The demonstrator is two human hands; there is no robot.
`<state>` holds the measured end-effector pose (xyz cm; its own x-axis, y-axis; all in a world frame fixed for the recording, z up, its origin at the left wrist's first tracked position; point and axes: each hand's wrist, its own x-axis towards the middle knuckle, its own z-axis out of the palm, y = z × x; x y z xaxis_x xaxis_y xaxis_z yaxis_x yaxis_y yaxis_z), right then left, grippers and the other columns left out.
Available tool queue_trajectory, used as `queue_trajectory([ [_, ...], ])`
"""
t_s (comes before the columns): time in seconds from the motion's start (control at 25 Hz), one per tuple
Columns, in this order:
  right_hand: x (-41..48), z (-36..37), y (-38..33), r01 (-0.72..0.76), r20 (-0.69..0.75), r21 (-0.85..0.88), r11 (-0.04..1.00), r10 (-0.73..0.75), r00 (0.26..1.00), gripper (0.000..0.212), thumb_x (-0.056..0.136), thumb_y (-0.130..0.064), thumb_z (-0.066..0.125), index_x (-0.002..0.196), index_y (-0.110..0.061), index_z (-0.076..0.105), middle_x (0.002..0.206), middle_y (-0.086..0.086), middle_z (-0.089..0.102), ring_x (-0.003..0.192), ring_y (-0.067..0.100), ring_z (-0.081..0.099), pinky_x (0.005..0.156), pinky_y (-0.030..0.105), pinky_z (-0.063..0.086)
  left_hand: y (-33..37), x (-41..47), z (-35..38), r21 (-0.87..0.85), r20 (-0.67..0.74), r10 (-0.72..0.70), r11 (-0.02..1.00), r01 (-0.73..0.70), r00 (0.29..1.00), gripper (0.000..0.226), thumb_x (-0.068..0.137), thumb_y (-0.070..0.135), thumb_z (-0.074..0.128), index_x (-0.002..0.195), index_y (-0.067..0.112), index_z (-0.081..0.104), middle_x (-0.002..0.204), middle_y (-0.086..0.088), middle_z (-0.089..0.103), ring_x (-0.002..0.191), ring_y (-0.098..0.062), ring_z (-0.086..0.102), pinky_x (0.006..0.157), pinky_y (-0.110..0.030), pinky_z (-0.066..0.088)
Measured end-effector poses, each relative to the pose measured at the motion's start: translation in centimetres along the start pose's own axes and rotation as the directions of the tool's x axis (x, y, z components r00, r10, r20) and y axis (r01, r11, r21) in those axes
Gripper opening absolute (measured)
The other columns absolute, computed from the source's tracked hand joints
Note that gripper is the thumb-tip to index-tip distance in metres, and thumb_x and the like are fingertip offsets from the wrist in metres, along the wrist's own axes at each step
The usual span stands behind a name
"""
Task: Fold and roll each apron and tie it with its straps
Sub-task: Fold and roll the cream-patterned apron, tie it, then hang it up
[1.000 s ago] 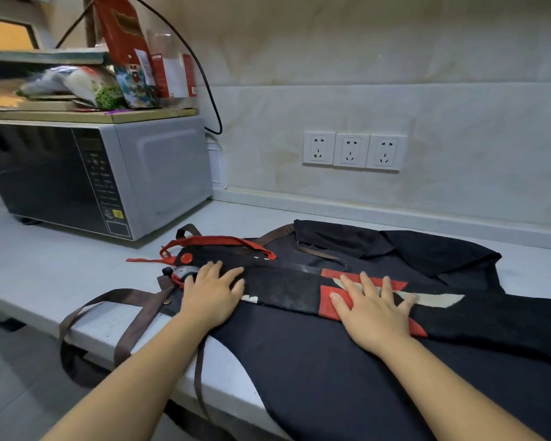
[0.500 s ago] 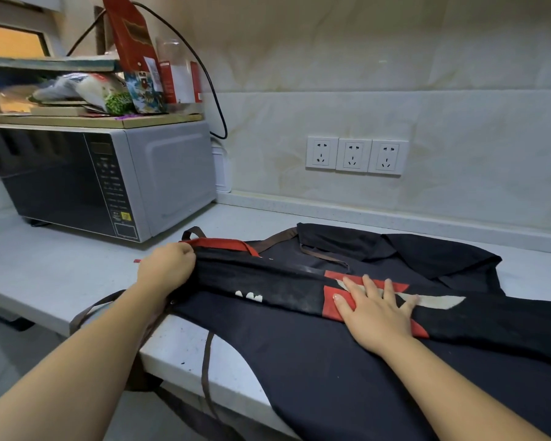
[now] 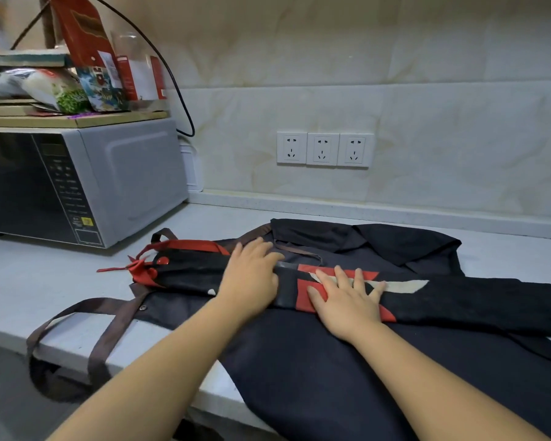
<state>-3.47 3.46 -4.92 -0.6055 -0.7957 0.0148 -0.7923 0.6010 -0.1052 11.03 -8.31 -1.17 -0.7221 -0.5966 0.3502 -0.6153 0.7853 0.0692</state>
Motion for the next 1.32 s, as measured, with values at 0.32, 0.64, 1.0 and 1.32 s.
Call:
queue_trajectory([
  [0.32, -0.6, -1.8, 7.1, -0.087, -0.039, 0.064, 0.994, 0.090, 0.995, 0.061, 0.096, -0.062, 0.018, 0.153, -0.039, 0.014, 0.163, 0.001, 0.003, 0.148, 0.031, -0.002, 0.117, 0.047, -0.004, 5.8, -0.6, 4.6, -0.069, 0.338, -0.083, 0.991, 0.112, 0.937, 0.052, 0.098, 0.058, 0.018, 0.149, 0.048, 0.016, 0.163, 0.013, 0.003, 0.150, -0.013, -0.005, 0.105, -0.076, -0.004],
  [0.64, -1.5, -1.8, 15.3, -0.209, 0.018, 0.046, 0.977, 0.209, 0.978, 0.064, 0.095, -0.063, 0.011, 0.153, -0.038, 0.005, 0.163, 0.000, -0.003, 0.149, 0.028, -0.008, 0.119, 0.048, -0.007, 13.8, 2.3, 4.2, -0.090, 0.122, -0.070, 0.993, 0.081, 0.990, 0.048, 0.098, 0.039, 0.036, 0.141, 0.018, 0.040, 0.160, -0.003, 0.021, 0.150, -0.021, 0.007, 0.117, -0.057, 0.007],
  [1.0, -3.0, -3.1, 23.2, -0.296, -0.279, 0.471, 0.831, 0.458, 0.844, 0.046, 0.093, -0.004, 0.042, 0.136, -0.019, 0.052, 0.138, 0.005, 0.050, 0.128, 0.025, 0.040, 0.103, 0.030, 0.034, 23.0, 2.8, 7.5, -0.203, 0.159, 0.242, 0.957, -0.208, 0.957, 0.042, 0.099, 0.038, 0.035, 0.140, 0.039, 0.045, 0.154, 0.007, 0.034, 0.145, -0.013, 0.023, 0.118, -0.047, 0.015],
  [1.32, -3.5, -3.9, 25.8, -0.620, -0.203, 0.348, 0.703, 0.702, 0.682, 0.056, 0.088, -0.051, 0.058, 0.134, -0.020, 0.047, 0.129, 0.007, 0.050, 0.120, 0.027, 0.045, 0.092, 0.034, 0.039, 31.0, 5.3, 7.3, -0.316, 0.112, 0.442, 0.865, -0.390, 0.890, 0.038, 0.095, 0.029, 0.043, 0.130, 0.018, 0.055, 0.143, 0.000, 0.045, 0.138, -0.021, 0.035, 0.115, -0.043, 0.024],
])
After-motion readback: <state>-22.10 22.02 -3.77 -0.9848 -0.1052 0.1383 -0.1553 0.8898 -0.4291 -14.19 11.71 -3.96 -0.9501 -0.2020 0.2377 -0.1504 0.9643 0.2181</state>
